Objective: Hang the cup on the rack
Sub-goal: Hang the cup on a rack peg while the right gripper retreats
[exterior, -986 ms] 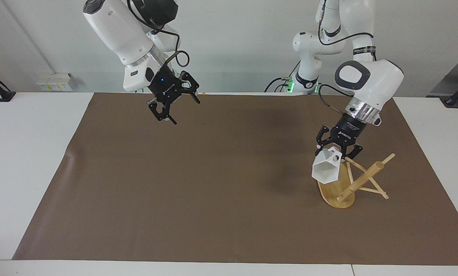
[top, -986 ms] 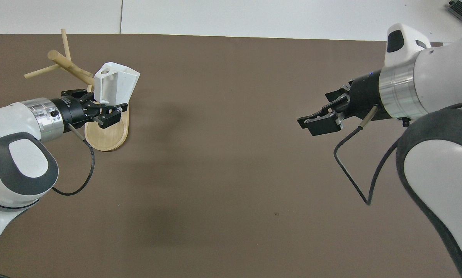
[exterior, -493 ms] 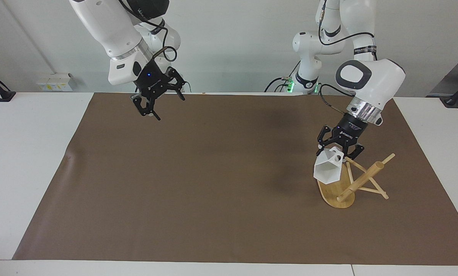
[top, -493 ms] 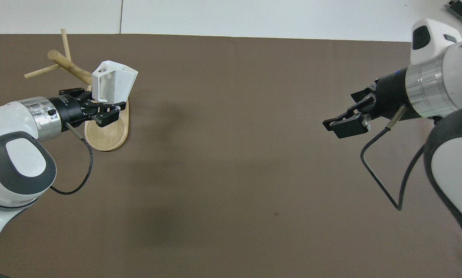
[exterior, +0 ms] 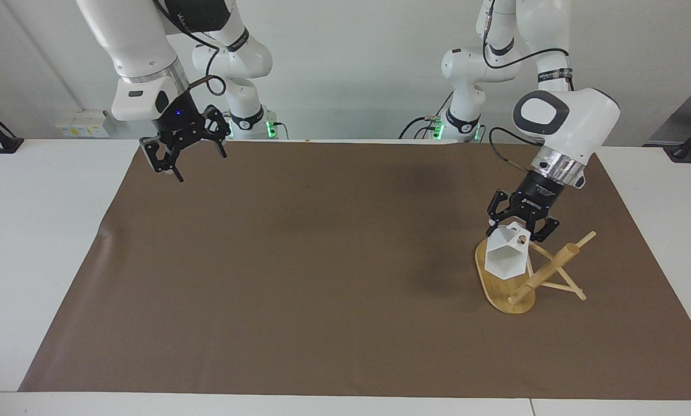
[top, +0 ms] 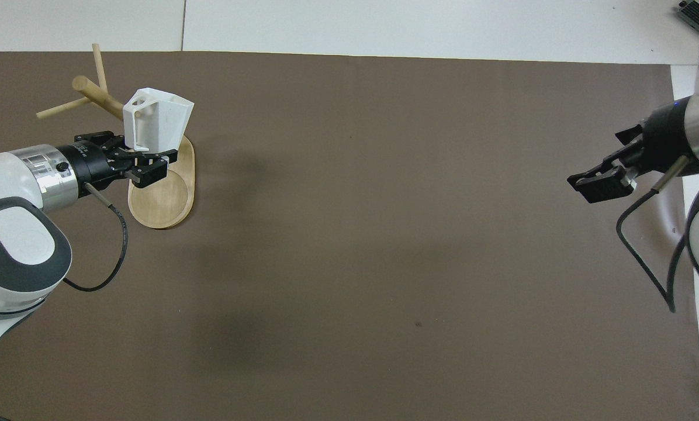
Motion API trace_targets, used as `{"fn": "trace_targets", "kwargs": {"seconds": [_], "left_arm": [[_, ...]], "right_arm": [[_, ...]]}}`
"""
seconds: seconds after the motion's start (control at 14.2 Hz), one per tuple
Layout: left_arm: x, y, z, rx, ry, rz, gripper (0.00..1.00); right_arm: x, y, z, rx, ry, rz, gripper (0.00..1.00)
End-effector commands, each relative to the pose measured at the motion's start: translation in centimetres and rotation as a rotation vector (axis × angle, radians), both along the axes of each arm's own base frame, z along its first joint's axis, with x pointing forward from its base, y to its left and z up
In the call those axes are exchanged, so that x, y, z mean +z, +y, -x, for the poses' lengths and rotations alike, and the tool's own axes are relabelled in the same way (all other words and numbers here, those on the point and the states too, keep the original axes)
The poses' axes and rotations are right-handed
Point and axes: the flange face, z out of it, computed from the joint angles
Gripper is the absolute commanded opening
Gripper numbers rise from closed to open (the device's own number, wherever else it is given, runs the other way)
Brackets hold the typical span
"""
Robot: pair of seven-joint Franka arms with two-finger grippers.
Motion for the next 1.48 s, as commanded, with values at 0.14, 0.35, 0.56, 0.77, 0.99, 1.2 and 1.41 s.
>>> {"fn": "trace_targets", "kwargs": {"seconds": [0.14,0.35,0.56,0.77,0.99,1.2,1.41], "left_arm": [[0.5,0.0,0.0,0.055,0.006,0.03,0.0],[0.5,0.0,0.0,0.109,-0.004,0.034,0.0],[0.5,0.2,-0.1,0.153,-0.001,0.047,0.0],[0.1,0.2,-0.2,0.16,0.001,0.045,0.0],[-0.3,-0.2,0.0,0.181,-0.001,0.044,0.0],[-0.6,-0.1,-0.2,0.214,0.002,0.052,0.0],[-0.9,0.0,-0.3,0.241,0.013,0.063,0.0]], "right_arm": [[0.9,-4.2,0.3,-0.065,-0.013,0.039,1.0],[0.9,-8.1,-0.2,-0.163,-0.066,0.038,1.0],[1.6,-11.3,-1.0,-0.248,-0.156,0.027,1.0],[1.7,-11.5,-1.5,-0.288,-0.194,0.028,1.0],[0.7,-11.7,-1.0,-0.476,-0.161,-0.001,1.0],[0.6,-11.0,-0.6,-0.632,-0.126,-0.016,1.0],[0.4,-10.9,0.0,-0.634,-0.082,-0.003,1.0]]}}
